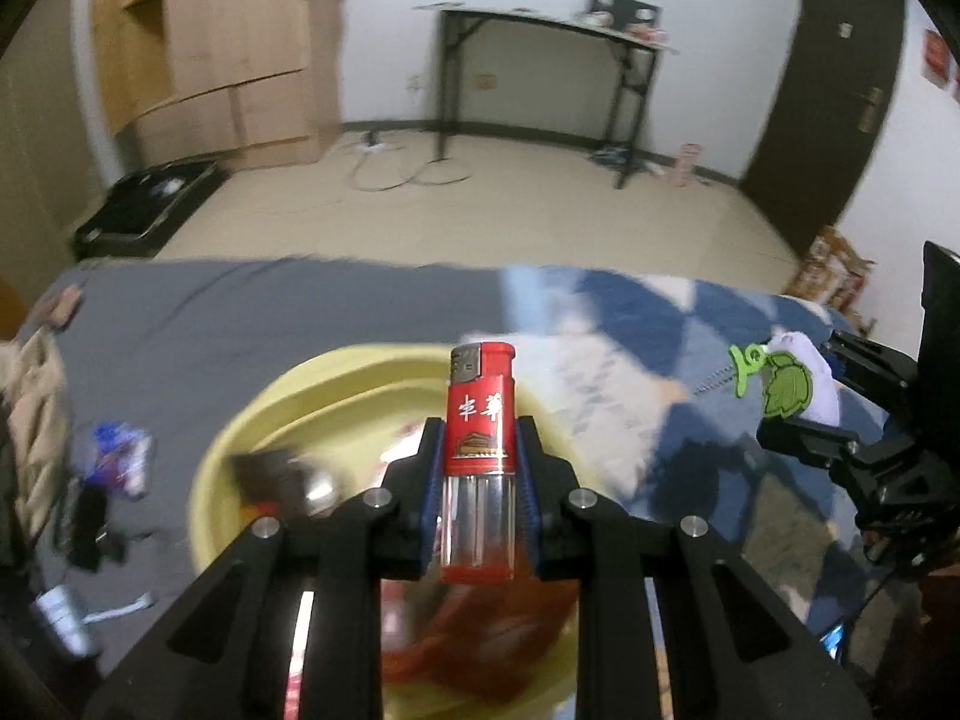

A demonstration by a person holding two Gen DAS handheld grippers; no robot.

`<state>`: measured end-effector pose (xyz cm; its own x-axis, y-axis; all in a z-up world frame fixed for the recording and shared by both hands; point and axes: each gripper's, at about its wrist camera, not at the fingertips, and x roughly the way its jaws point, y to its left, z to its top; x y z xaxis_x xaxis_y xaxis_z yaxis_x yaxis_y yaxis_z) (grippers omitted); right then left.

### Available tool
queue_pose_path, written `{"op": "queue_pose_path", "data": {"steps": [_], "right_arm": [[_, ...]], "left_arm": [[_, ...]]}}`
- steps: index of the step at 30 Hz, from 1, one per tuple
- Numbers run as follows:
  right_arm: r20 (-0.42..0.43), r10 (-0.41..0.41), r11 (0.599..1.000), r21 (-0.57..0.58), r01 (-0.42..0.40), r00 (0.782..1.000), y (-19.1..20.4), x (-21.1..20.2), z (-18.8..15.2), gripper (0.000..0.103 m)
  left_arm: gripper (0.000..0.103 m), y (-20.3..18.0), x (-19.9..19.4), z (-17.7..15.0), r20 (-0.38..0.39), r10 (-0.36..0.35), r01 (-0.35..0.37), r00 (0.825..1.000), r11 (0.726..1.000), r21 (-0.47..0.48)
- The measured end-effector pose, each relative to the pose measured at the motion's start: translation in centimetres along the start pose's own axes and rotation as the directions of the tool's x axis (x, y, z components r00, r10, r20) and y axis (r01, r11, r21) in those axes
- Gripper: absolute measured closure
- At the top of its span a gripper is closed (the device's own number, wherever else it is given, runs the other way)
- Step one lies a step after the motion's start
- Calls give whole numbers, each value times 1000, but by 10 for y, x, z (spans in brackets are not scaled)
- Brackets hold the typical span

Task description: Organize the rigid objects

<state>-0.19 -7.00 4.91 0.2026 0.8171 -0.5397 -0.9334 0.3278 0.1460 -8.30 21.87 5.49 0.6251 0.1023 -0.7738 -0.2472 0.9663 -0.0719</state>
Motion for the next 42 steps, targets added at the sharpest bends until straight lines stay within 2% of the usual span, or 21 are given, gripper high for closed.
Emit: {"op": "queue_pose_path", "data": {"steps": [3, 5, 8, 10, 11, 13, 18, 21, 25, 27, 29, 31, 32, 33, 34, 36, 38, 40, 42], "right_arm": [[-17, 39, 999, 37, -38, 999, 17, 39, 10, 44], [-28, 55, 998, 44, -54, 998, 24, 61, 19, 44], [-112, 92, 995, 40, -88, 989, 30, 99, 36, 44], [-167, 93, 995, -27, -98, 982, 41, 123, 55, 44], [-195, 89, 992, -72, -105, 977, 49, 135, 63, 44], [-253, 98, 988, -93, -125, 962, 57, 160, 78, 44], [-408, 64, 986, -117, -122, 911, 70, 224, 91, 44], [-449, 41, 983, -143, -117, 893, 76, 242, 93, 44], [-461, 25, 981, -161, -111, 887, 81, 254, 89, 41], [-454, 25, 982, -154, -106, 891, 79, 259, 93, 41], [-439, 33, 985, -140, -105, 898, 77, 253, 94, 38], [-396, 34, 988, -127, -92, 917, 72, 244, 97, 27], [-373, 37, 989, -117, -86, 927, 68, 238, 100, 23], [-351, 46, 991, -100, -87, 935, 63, 232, 102, 11], [-331, 58, 993, -81, -90, 942, 59, 225, 104, 0], [-284, 76, 995, -40, -91, 956, 53, 208, 104, 0], [-244, 60, 997, -25, -69, 968, 52, 191, 100, 0], [-181, 33, 999, -19, -37, 983, 56, 165, 92, 0], [-129, 8, 1000, -14, -10, 992, 65, 137, 75, 0]], "left_arm": [[79, 31, -2, -15, -30, 53, -54, 998, 998, -42], [79, 45, -2, -24, -37, 58, -61, 998, 994, -87], [79, 57, 10, -40, -71, 56, -65, 996, 991, -121], [79, 61, 20, -48, -104, 55, -69, 993, 989, -128], [79, 61, 24, -51, -112, 54, -69, 992, 989, -132], [79, 63, 31, -54, -121, 49, -66, 991, 989, -136], [79, 72, 39, -55, -131, 36, -56, 991, 986, -157], [79, 74, 45, -59, -136, 23, -45, 991, 985, -164], [78, 72, 49, -62, -124, 28, -47, 992, 986, -158], [76, 73, 48, -61, -113, 19, -38, 993, 985, -171], [62, 71, 45, -61, -111, 15, -33, 994, 987, -158], [26, 71, 35, -61, -68, 30, -39, 997, 989, -141], [15, 72, 27, -62, -37, 38, -43, 999, 989, -143], [0, 73, 18, -62, 1, 45, -44, 999, 987, -151], [0, 74, 5, -63, 56, 55, -45, 997, 985, -168], [0, 76, -8, -64, 110, 47, -26, 993, 983, -184], [0, 74, -19, -65, 114, 59, -37, 992, 982, -187], [0, 71, -29, -70, 87, 97, -79, 991, 978, -194], [0, 65, -44, -87, 93, 142, -118, 986, 967, -224]]}}
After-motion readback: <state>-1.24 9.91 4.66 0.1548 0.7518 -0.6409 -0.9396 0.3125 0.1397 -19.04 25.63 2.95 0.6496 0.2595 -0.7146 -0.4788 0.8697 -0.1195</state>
